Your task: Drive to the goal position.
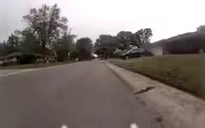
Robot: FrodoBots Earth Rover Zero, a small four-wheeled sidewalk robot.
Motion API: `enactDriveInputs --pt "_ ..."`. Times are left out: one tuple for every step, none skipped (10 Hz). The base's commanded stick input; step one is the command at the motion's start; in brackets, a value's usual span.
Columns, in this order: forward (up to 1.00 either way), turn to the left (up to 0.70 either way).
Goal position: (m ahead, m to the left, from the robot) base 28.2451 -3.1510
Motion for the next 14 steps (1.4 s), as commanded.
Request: enactDriveInputs --pt "1.0 0.0" --pt "1.0 0.0" --pt "1.0 0.0" --pt "1.0 0.0" --pt "1.0 0.0" --pt "1.0 0.0" --pt "1.0 0.0" --pt "1.0 0.0" --pt "1.0 0.0" --pt "1.0 0.0" --pt "1.0 0.0" --pt "1.0 0.0" --pt "1.0 0.0" --pt "1.0 0.0"
